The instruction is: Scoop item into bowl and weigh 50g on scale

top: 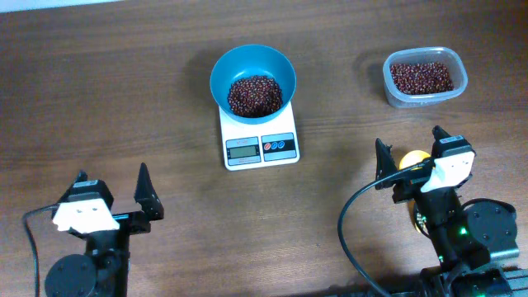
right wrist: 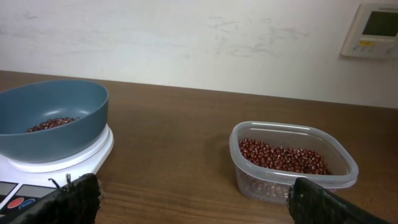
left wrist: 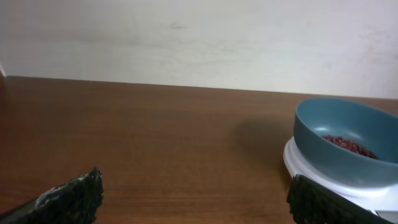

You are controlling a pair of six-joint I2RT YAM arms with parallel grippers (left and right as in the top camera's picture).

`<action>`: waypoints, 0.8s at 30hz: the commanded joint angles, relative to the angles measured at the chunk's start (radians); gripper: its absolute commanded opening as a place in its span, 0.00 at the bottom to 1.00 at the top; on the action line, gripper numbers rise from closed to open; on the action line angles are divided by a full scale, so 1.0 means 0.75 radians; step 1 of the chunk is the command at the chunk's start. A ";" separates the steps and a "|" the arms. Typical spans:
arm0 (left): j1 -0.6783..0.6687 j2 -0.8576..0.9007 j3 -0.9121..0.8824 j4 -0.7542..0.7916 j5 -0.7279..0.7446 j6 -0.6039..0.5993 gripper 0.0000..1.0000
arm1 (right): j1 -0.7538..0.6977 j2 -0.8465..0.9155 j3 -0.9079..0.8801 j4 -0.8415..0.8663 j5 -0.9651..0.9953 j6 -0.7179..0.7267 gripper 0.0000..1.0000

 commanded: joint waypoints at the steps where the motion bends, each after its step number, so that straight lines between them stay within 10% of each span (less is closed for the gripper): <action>1: 0.008 -0.008 -0.003 -0.014 0.058 0.138 0.99 | -0.004 -0.009 -0.007 -0.006 0.011 0.011 0.99; 24: 0.008 -0.007 0.003 -0.023 0.107 0.138 0.98 | -0.004 -0.009 -0.007 -0.006 0.011 0.011 0.99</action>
